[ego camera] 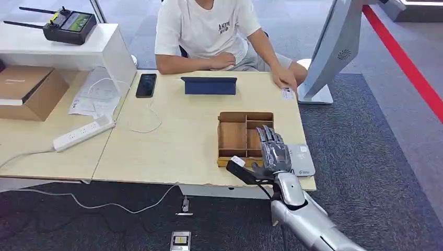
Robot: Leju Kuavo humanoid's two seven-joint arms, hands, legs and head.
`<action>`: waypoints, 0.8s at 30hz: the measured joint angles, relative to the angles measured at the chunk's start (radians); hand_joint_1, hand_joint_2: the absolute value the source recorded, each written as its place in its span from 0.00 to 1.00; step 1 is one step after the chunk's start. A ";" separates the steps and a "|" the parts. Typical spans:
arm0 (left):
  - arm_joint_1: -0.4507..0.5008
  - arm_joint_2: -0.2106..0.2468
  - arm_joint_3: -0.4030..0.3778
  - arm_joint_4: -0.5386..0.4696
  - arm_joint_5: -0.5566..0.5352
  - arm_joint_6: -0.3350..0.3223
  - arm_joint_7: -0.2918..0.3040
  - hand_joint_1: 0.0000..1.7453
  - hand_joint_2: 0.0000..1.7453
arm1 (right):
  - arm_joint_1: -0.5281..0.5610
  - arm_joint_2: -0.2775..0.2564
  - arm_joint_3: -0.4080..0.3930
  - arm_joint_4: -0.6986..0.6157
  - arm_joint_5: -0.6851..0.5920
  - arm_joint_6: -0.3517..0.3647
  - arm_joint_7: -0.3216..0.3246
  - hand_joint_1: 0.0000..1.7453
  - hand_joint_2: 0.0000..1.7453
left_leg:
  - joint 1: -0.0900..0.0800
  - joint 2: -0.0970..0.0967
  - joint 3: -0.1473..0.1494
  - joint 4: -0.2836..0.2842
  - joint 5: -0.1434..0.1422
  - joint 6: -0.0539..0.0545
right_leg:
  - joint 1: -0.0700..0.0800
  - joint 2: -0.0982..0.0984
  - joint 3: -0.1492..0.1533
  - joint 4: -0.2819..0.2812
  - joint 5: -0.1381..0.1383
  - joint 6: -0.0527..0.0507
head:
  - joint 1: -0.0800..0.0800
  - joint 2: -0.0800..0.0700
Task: Pass the card to the sensor for recognition and then transmit it.
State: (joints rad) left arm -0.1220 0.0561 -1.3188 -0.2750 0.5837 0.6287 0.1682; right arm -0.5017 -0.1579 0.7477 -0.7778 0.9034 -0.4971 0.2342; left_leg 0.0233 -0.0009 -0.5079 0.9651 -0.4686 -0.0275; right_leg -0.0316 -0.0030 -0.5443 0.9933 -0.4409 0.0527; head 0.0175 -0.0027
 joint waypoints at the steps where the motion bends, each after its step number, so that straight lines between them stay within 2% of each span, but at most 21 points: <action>1: 0.000 0.000 0.000 0.000 0.001 0.000 0.000 0.00 0.00 | -0.002 -0.002 0.000 0.003 -0.005 0.000 -0.001 0.00 1.00 | 0.000 0.000 0.000 0.000 0.000 0.000 | 0.000 0.000 0.000 0.000 0.000 0.000 | 0.000 0.000; 24: 0.001 0.000 0.000 0.000 0.003 0.009 0.000 0.00 0.00 | -0.004 -0.032 -0.003 0.008 -0.051 -0.019 -0.010 0.00 1.00 | 0.000 0.000 0.000 0.000 0.000 0.000 | 0.000 0.000 0.000 0.000 0.000 0.000 | 0.000 0.000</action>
State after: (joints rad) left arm -0.1215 0.0557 -1.3184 -0.2750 0.5871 0.6374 0.1678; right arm -0.5056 -0.1904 0.7450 -0.7694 0.8526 -0.5161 0.2247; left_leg 0.0233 -0.0009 -0.5077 0.9651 -0.4686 -0.0275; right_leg -0.0316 -0.0030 -0.5443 0.9933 -0.4409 0.0527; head 0.0175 -0.0027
